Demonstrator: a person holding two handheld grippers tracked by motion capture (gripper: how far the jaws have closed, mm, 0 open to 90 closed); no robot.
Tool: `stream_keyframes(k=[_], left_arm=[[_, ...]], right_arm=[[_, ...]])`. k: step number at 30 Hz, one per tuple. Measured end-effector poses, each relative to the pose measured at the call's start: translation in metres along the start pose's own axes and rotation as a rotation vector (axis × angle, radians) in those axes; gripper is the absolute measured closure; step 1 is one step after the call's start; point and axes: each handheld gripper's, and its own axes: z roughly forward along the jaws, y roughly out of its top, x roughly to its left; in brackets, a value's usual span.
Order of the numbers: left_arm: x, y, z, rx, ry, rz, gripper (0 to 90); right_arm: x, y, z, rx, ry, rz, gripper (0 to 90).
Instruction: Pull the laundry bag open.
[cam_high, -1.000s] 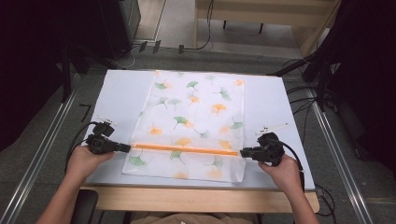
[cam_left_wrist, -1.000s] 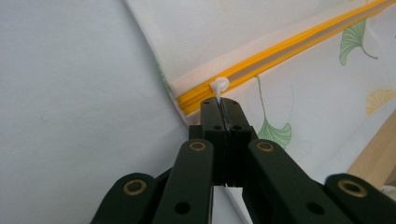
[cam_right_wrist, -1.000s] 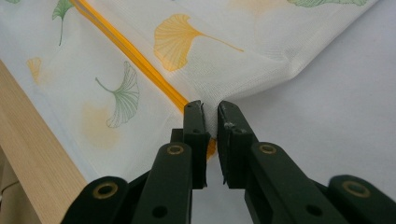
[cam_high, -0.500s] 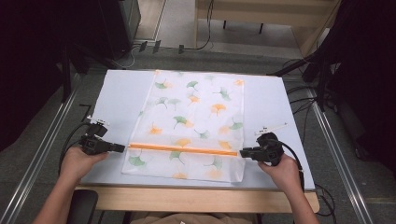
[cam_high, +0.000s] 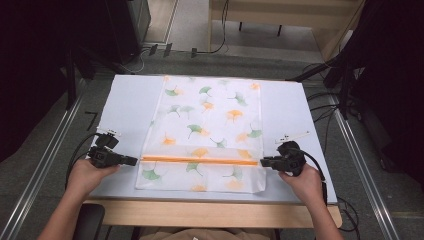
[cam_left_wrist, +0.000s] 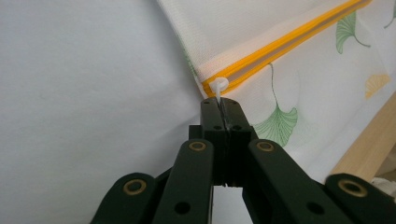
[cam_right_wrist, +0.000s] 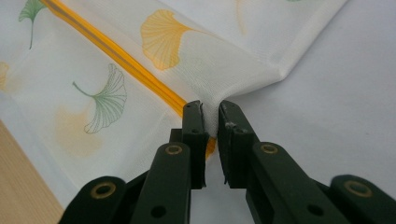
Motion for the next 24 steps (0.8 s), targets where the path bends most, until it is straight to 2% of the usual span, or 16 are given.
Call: stream_keyframes(k=[3,6,10,11,24], left_arm=[[-0.0017,-0.0012,0.0007,0.001,-0.002,0.004,90.0],[-0.0031,-0.0036,0.0002,-0.007,-0.027,-0.007,90.0],[-0.0064,-0.006,0.0021,0.006,-0.02,0.002,90.0],[-0.0069,-0.006,0.0044,0.029,-0.015,0.017,90.0],[-0.0021,-0.0062,0.0066,0.01,-0.022,0.007,88.3]], right_arm=[[-0.0037,0.0005,0.0022,-0.001,-0.009,0.006,83.8],[-0.007,0.0012,0.0038,-0.004,-0.016,0.007,83.1],[-0.0109,0.0007,0.0036,0.001,0.001,0.026,82.9],[-0.0111,0.0002,0.0026,0.002,0.002,0.026,83.0],[-0.0085,-0.0032,0.003,0.033,0.006,0.037,81.5]])
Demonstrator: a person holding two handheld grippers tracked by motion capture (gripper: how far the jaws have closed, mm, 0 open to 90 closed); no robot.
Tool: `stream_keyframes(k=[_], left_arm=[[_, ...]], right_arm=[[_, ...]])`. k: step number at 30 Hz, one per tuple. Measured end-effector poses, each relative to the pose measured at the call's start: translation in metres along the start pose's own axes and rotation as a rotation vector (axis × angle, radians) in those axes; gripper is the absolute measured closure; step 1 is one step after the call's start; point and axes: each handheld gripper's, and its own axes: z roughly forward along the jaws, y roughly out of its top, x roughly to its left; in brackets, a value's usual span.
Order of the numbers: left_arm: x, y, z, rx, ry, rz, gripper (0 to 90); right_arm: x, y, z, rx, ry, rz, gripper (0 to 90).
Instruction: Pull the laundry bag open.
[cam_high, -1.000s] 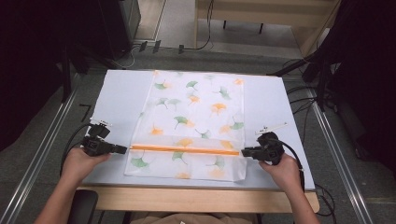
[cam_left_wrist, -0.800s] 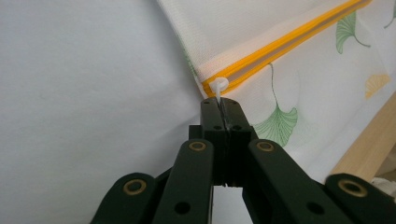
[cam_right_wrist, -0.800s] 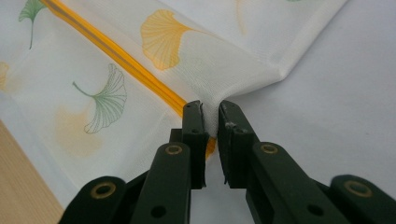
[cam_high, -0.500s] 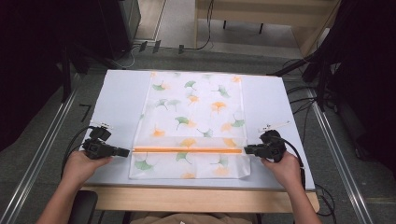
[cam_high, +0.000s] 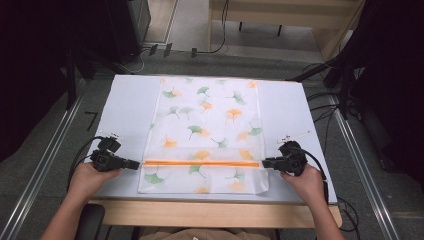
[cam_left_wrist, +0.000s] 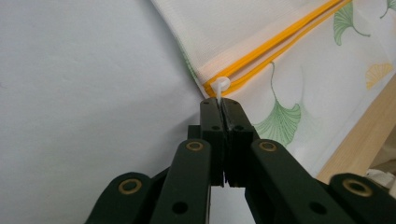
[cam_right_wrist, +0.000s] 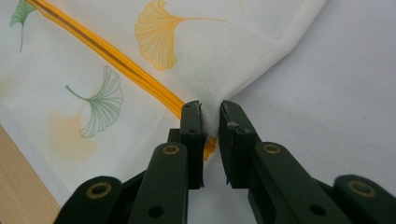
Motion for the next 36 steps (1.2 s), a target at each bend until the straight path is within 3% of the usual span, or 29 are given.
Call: stream_keyframes(k=[5,13,19,23,28,36], left_arm=[[0.004,0.0,-0.001,-0.017,-0.009,-0.021,81.6],[0.0,0.002,-0.005,-0.077,0.012,0.004,71.8],[-0.004,0.004,-0.007,-0.124,0.014,0.013,60.7],[-0.008,0.007,-0.006,-0.144,0.029,0.035,57.8],[-0.008,0.01,-0.006,-0.198,0.053,0.048,42.6],[-0.007,0.012,-0.005,-0.242,0.107,0.087,37.1]], right_arm=[[0.0,-0.001,0.002,0.009,-0.017,-0.009,79.0],[-0.004,-0.002,0.002,-0.022,-0.037,-0.005,66.2],[-0.002,0.0,-0.005,-0.102,-0.05,-0.033,56.1],[-0.002,0.0,-0.007,-0.124,-0.057,-0.046,53.7],[0.001,0.001,-0.008,-0.158,-0.066,-0.078,50.5],[-0.002,0.001,-0.01,-0.197,-0.076,-0.082,45.3]])
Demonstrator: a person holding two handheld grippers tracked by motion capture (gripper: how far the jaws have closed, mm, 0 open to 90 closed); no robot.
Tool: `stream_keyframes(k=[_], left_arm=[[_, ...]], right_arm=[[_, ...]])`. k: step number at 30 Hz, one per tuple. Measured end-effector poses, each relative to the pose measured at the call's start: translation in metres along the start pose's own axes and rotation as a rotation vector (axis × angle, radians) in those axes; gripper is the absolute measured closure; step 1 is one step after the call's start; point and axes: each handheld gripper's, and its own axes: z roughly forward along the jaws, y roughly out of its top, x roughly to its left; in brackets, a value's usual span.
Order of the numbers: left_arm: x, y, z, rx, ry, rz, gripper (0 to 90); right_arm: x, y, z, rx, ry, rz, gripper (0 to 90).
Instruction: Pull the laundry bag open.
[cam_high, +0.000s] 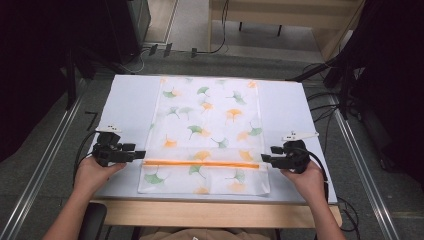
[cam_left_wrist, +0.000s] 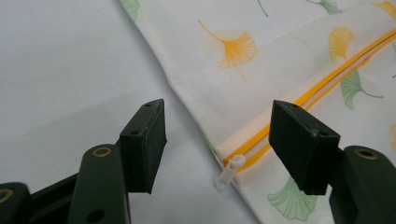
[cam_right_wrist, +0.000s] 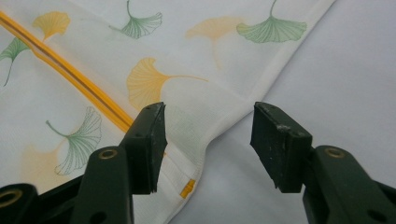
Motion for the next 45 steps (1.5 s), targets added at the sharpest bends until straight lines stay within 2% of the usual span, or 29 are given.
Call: stream_keyframes(k=[7,10,22,28,30,38,45], left_arm=[[0.006,-0.001,-0.003,-0.034,0.048,0.006,36.5],[0.01,-0.003,-0.006,-0.055,0.06,-0.006,36.1],[0.026,-0.007,-0.014,-0.086,0.107,-0.05,34.5],[0.036,-0.011,-0.019,-0.102,0.153,-0.08,33.4],[0.039,-0.012,-0.02,-0.108,0.157,-0.096,33.1],[0.04,-0.013,-0.022,-0.118,0.171,-0.088,32.6],[0.041,-0.014,-0.022,-0.124,0.177,-0.097,31.6]], right_arm=[[-0.007,-0.001,-0.004,-0.04,-0.028,0.016,39.5],[-0.014,-0.003,-0.008,-0.062,-0.046,0.03,37.5],[-0.038,-0.013,-0.017,-0.116,-0.13,0.08,32.5],[-0.047,-0.016,-0.018,-0.135,-0.162,0.101,30.8],[-0.048,-0.017,-0.016,-0.13,-0.167,0.101,30.7],[-0.047,-0.016,-0.013,-0.122,-0.172,0.085,30.6],[-0.048,-0.016,-0.012,-0.114,-0.172,0.086,30.6]])
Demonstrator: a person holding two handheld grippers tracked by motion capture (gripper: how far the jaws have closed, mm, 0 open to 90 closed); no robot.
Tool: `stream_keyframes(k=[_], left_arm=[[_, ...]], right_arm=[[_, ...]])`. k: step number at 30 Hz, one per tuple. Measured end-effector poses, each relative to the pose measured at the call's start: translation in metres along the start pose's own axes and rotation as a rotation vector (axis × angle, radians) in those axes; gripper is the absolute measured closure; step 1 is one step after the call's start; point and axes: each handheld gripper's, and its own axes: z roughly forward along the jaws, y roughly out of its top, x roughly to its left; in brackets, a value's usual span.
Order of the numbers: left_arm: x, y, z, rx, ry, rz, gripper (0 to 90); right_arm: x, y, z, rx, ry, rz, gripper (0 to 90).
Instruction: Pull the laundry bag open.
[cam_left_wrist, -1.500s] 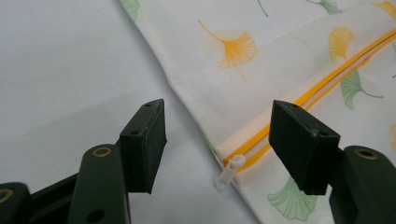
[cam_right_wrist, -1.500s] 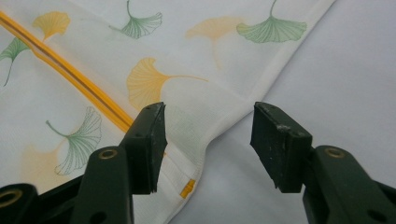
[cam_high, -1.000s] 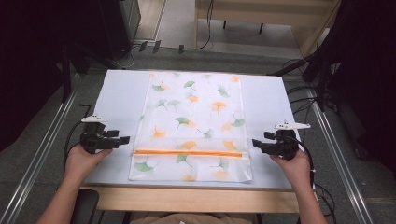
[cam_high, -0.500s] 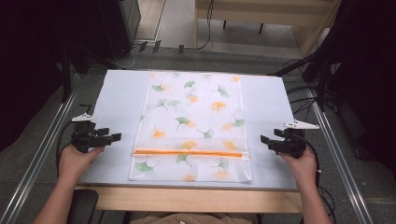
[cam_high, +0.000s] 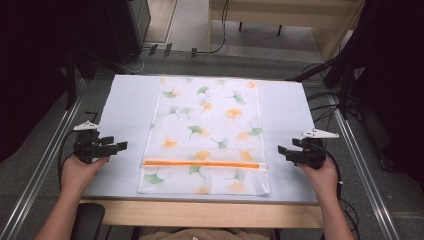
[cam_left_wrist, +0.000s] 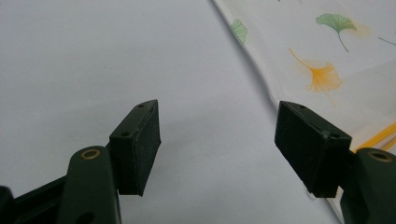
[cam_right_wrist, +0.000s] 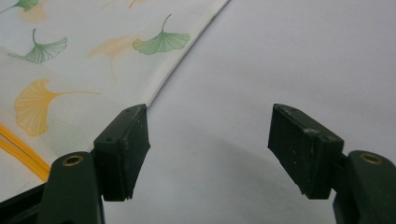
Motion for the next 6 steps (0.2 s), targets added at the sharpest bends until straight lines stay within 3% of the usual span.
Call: stream_keyframes(k=[6], left_arm=[[0.0008,0.0004,0.0037,0.016,0.031,-0.022,29.1]], right_arm=[[-0.0006,-0.0007,0.0016,0.007,-0.001,-0.004,30.5]])
